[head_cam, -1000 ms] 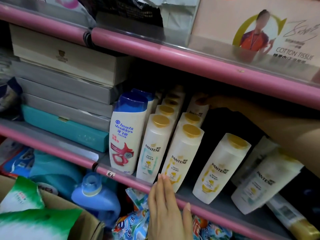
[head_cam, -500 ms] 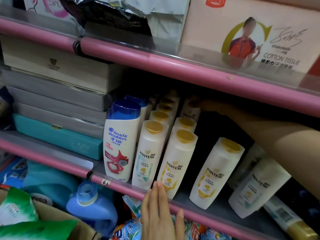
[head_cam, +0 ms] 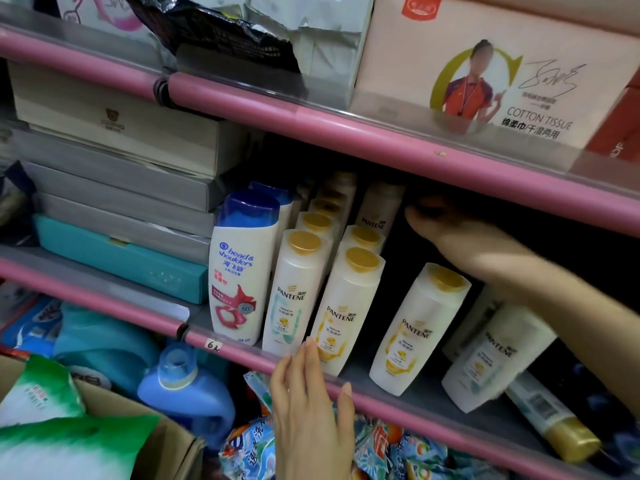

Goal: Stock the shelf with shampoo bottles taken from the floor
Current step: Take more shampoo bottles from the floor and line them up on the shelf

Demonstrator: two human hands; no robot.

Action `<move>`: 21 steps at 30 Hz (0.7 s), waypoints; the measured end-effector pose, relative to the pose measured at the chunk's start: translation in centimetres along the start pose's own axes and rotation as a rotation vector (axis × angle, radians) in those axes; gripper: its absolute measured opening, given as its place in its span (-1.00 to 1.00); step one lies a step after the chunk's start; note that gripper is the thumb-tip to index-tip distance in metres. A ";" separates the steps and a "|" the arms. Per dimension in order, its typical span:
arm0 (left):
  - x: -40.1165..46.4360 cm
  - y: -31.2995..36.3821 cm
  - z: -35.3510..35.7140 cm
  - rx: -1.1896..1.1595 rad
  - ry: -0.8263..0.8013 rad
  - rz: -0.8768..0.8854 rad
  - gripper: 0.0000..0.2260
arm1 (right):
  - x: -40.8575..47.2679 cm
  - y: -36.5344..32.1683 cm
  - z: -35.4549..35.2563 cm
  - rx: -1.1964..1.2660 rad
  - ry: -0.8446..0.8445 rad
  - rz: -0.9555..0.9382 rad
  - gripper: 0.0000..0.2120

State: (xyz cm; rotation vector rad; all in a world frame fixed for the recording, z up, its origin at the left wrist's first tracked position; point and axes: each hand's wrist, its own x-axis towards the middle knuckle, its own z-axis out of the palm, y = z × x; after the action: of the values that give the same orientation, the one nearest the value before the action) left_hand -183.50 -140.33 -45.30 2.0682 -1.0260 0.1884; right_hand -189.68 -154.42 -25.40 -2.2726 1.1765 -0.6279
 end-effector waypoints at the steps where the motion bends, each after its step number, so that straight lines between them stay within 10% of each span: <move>1: 0.0 0.1 -0.1 -0.029 -0.001 -0.011 -0.35 | -1.5 0.9 0.6 0.053 0.062 0.022 -0.53; 7: -0.1 0.7 -0.6 -0.063 0.024 -0.056 -0.42 | -9.9 7.5 7.9 0.416 0.241 0.071 -0.23; 21: 0.3 0.4 0.3 0.018 0.004 -0.066 -0.38 | -3.3 10.5 12.2 0.375 0.100 0.254 -0.64</move>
State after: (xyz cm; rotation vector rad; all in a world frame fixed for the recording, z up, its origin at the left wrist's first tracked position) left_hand -183.59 -140.85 -45.12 2.1144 -0.9553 0.1680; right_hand -190.45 -154.25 -41.81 -1.7653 1.2491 -0.7932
